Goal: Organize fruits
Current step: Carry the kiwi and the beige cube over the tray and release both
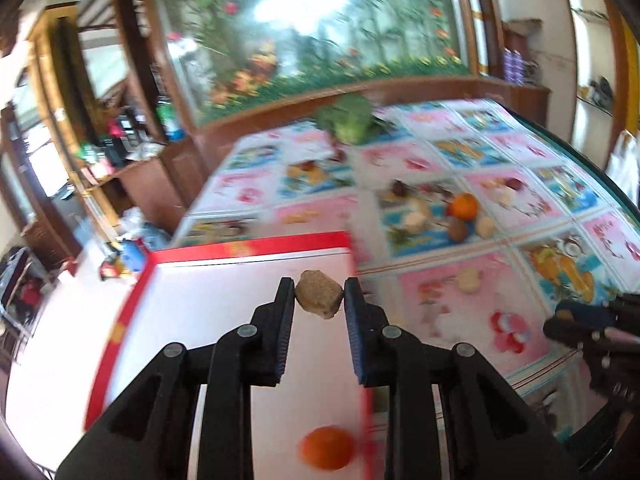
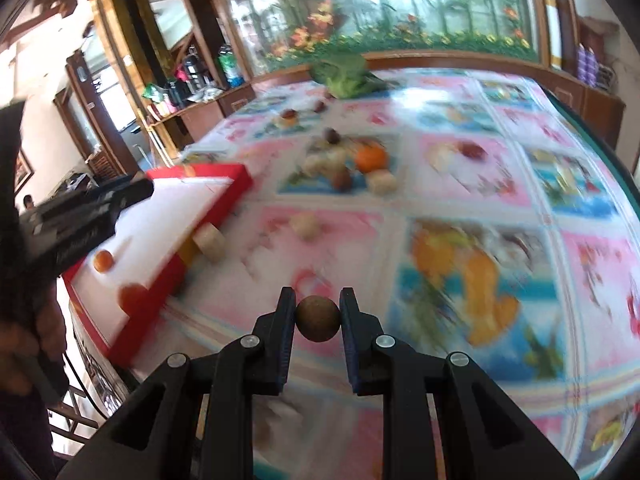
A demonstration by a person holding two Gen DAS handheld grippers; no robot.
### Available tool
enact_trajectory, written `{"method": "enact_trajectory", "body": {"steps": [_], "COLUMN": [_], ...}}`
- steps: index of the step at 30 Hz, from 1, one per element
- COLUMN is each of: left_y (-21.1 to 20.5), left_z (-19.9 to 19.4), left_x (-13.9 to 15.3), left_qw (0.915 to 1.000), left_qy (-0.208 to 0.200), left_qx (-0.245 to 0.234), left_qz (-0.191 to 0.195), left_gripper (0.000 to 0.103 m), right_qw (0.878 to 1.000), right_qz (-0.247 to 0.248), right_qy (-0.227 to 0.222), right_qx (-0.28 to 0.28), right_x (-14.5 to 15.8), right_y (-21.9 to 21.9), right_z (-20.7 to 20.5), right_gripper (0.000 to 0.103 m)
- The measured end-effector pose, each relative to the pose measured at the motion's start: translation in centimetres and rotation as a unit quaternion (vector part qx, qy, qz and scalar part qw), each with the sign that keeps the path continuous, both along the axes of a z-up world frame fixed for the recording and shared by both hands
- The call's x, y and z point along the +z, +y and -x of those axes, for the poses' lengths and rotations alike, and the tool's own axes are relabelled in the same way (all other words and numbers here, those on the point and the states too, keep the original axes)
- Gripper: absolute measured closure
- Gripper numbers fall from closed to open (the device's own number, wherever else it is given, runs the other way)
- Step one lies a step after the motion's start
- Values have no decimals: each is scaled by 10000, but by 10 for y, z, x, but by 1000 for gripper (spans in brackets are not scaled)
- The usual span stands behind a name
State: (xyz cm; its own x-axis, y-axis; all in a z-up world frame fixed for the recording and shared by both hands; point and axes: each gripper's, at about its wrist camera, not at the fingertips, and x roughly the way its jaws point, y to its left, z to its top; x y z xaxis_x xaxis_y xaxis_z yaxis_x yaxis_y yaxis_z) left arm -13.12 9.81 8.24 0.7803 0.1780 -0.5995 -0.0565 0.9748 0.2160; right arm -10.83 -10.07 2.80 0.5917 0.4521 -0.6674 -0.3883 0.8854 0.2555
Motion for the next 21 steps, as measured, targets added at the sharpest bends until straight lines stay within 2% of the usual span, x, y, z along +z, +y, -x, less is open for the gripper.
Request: {"method": "enact_trajectory", "body": {"steps": [4, 11, 21], "left_y": [30, 74, 99], "left_z": [16, 28, 35], "left_x": [6, 3, -9], "left_qw": [9990, 9965, 9951], "left_qy": [-207, -264, -230], "left_qx": [373, 792, 949], "left_qz": [-102, -1, 151], "left_gripper": [76, 76, 76], "right_qw": [9994, 9958, 9911], "right_qz": [-95, -16, 279], "right_qy": [-172, -400, -448], "right_qx": [292, 817, 1221], "right_x": [19, 35, 31], "right_y": [38, 101, 155], "right_z": [-8, -6, -7], "right_gripper": [82, 82, 82]}}
